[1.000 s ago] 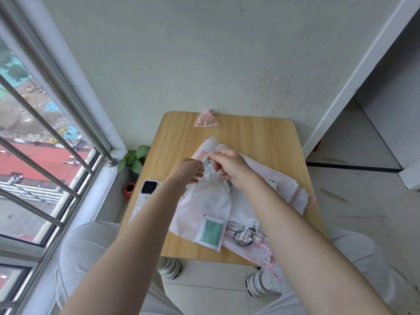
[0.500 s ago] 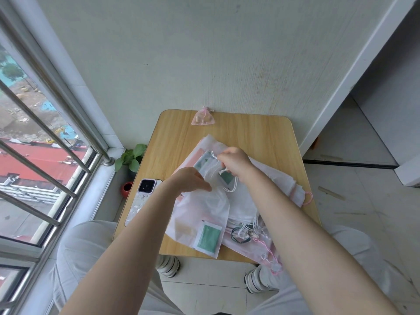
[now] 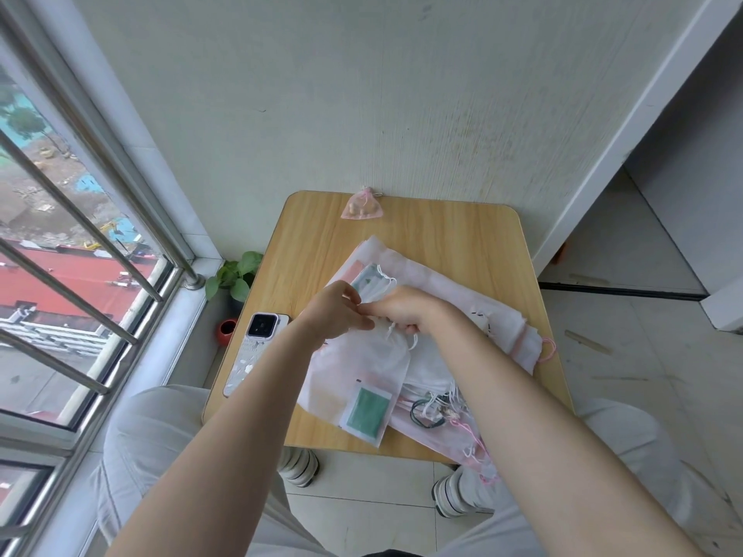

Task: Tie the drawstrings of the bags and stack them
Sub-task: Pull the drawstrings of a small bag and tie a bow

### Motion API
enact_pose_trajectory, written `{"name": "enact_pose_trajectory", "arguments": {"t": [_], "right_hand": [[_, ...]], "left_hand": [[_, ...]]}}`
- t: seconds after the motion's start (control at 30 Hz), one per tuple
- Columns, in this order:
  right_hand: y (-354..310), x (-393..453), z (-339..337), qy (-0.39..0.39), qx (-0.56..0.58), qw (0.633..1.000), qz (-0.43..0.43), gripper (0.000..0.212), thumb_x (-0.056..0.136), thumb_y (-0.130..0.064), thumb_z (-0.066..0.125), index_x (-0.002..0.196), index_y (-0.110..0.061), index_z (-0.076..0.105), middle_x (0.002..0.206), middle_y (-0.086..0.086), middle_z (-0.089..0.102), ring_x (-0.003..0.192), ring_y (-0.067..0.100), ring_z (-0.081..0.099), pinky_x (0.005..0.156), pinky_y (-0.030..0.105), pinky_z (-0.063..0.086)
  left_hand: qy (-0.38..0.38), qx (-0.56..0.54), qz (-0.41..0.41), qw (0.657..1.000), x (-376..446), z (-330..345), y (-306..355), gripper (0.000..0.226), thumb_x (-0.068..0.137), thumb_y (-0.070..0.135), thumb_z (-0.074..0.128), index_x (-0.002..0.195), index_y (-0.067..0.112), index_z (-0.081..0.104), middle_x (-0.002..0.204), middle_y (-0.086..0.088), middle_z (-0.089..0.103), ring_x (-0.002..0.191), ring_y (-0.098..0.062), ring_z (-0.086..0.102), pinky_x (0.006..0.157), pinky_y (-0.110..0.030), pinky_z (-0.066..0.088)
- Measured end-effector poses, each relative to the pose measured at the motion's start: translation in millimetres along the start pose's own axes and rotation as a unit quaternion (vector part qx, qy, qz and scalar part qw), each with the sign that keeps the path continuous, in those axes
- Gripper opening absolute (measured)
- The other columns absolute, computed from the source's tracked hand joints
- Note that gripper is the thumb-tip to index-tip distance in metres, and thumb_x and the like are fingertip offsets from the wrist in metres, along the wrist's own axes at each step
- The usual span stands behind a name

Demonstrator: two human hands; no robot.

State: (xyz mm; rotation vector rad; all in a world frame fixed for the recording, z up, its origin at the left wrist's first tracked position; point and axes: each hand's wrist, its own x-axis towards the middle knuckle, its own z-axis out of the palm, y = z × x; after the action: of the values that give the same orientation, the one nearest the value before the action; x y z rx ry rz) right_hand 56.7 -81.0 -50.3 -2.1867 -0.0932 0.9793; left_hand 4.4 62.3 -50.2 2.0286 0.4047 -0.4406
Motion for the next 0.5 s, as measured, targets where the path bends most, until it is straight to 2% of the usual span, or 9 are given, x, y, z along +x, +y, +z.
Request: {"name": "enact_pose_trajectory", "arguments": {"t": [0.07,0.2,0.23,0.3,0.37,0.4,0.43,0.5], "right_hand": [[1.1,4.1,1.9,-0.007,0.035,0.999,-0.008,0.038,0.067,-0.05,0.077,0.073,-0.02,0.054,0.061,-0.003,0.032,0.047,0.012,0.023,0.044,0.025,0.019],[5.2,5.0,-5.4,0.066,0.106,0.992,-0.021,0.016,0.084,-0.019,0.071,0.076,-0.015,0.058,0.063,0.0,0.045,0.046,0.012,0.031,0.044,0.024,0.025],[5.7,3.4,-8.0,0.078,0.121,0.989,-0.027,0.01,0.087,-0.018,0.069,0.083,-0.012,0.063,0.065,0.0,0.051,0.048,0.011,0.036,0.045,0.023,0.029],[5.6,1.6,-12.2,0.09,0.15,0.983,-0.045,0.016,0.09,-0.021,0.067,0.097,-0.007,0.068,0.07,0.0,0.061,0.051,0.011,0.042,0.05,0.02,0.036],[1.2,-1.2,-13.7,0.093,0.161,0.98,-0.069,0.012,0.091,-0.023,0.067,0.094,-0.011,0.069,0.074,0.0,0.066,0.05,0.009,0.045,0.055,0.02,0.04],[-1.8,-3.0,-13.6,0.092,0.163,0.979,-0.082,0.01,0.091,-0.023,0.067,0.09,-0.014,0.069,0.076,0.0,0.068,0.049,0.009,0.045,0.055,0.02,0.04],[-4.4,-3.9,-14.0,0.089,0.164,0.977,-0.098,0.009,0.091,-0.024,0.067,0.087,-0.016,0.069,0.077,0.0,0.068,0.049,0.009,0.044,0.055,0.02,0.039],[-9.8,-6.0,-14.9,0.088,0.173,0.973,-0.126,0.012,0.092,-0.025,0.066,0.082,-0.019,0.07,0.074,0.0,0.065,0.049,0.008,0.042,0.053,0.019,0.038]], "left_hand": [[0.001,0.007,-0.001,1.0,0.5,0.4,-0.7,0.046,0.073,0.016,0.083,0.108,0.015,0.053,0.096,0.0,0.071,0.066,-0.013,0.057,0.059,-0.026,0.043],[-0.003,0.043,-0.018,0.999,2.5,-0.1,-1.8,0.045,0.074,0.019,0.081,0.11,0.016,0.054,0.098,-0.004,0.069,0.068,-0.015,0.062,0.066,-0.03,0.05],[-0.011,0.059,-0.025,0.998,3.2,-0.7,-1.8,0.042,0.075,0.018,0.08,0.11,0.015,0.056,0.097,-0.005,0.068,0.07,-0.016,0.062,0.07,-0.032,0.052],[-0.037,0.11,-0.025,0.993,2.8,-1.7,0.3,0.037,0.079,0.014,0.077,0.112,0.012,0.063,0.097,-0.003,0.067,0.075,-0.019,0.064,0.079,-0.035,0.055],[-0.056,0.155,-0.002,0.986,1.5,-0.9,7.3,0.035,0.083,0.015,0.073,0.118,0.012,0.068,0.107,-0.001,0.069,0.089,-0.025,0.068,0.086,-0.035,0.053],[-0.052,0.149,0.013,0.987,0.4,-0.3,11.5,0.034,0.084,0.018,0.073,0.117,0.012,0.068,0.11,0.0,0.069,0.092,-0.026,0.068,0.085,-0.034,0.053],[-0.041,0.131,0.024,0.99,0.2,0.3,15.1,0.032,0.085,0.022,0.073,0.115,0.012,0.07,0.105,0.001,0.069,0.086,-0.023,0.068,0.079,-0.03,0.053],[-0.001,0.077,0.031,0.997,2.5,1.5,19.2,0.023,0.086,0.028,0.072,0.104,0.014,0.072,0.08,0.005,0.065,0.062,-0.008,0.059,0.055,-0.015,0.044]]}}
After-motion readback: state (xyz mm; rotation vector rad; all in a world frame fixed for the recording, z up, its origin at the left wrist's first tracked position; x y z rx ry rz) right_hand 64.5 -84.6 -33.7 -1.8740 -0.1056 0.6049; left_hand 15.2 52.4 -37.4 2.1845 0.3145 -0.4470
